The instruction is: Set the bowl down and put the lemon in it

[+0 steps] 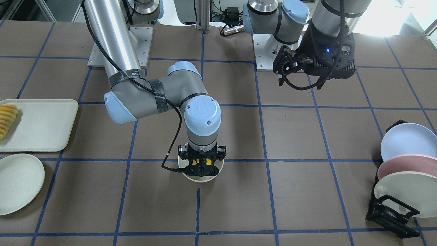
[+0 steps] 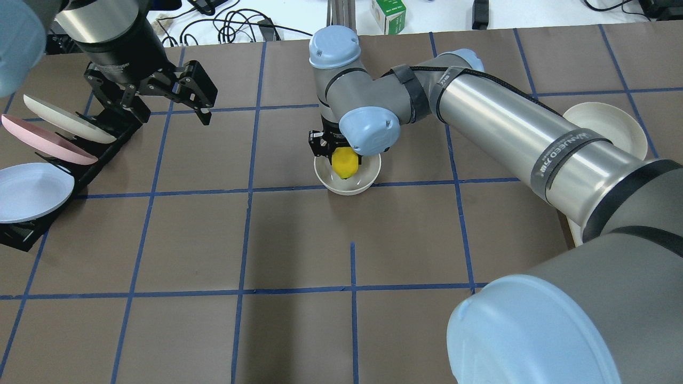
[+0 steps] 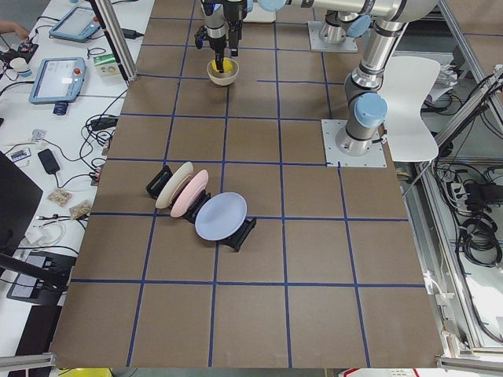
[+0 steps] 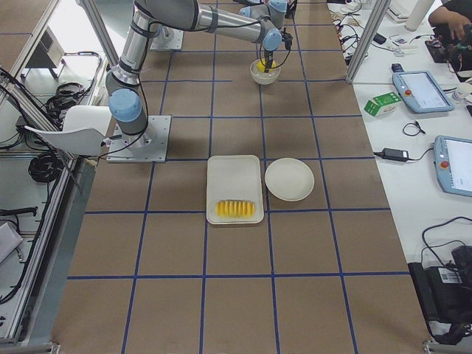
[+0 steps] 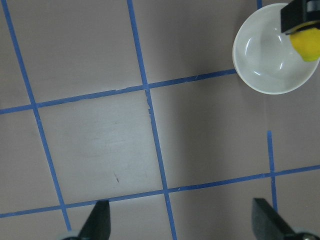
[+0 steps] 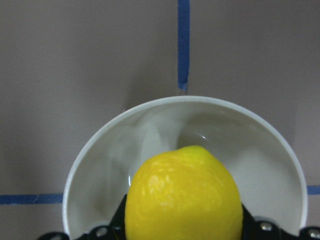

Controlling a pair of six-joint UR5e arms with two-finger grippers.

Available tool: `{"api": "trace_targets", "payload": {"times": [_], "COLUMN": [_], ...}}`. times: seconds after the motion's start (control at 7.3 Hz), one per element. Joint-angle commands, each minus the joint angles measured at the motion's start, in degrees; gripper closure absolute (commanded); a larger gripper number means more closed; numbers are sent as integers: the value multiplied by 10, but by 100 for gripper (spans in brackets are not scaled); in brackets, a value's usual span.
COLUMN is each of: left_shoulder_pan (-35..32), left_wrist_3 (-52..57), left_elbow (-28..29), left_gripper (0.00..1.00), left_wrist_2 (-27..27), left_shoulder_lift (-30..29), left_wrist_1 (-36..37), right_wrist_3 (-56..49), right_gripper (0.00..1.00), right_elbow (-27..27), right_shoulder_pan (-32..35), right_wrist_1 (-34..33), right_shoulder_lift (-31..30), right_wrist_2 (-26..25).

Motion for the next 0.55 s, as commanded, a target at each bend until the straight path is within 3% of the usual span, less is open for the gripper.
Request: {"api": "trace_targets", "payload": {"times": [0.0,0.27,0.41], "left_shoulder_pan": [0,2,1], "left_wrist_3": [-3,-3,-3], "left_elbow": [-1,1,0], "left_gripper": [0,0,0], "left_wrist_2": [-4,-3,-5], "left_shoulder_lift": [2,3,3], "left_wrist_1": [1,1,2], "right_wrist_3": [0,6,8], "right_gripper": [50,0,0], "right_elbow": [37,43,41], "right_shoulder_pan": [0,1,4], "right_wrist_1": [-42,-62,-54], "right_shoulder_lift": [1,-4,-15], "right_wrist_2": [-1,-3,-5]}}
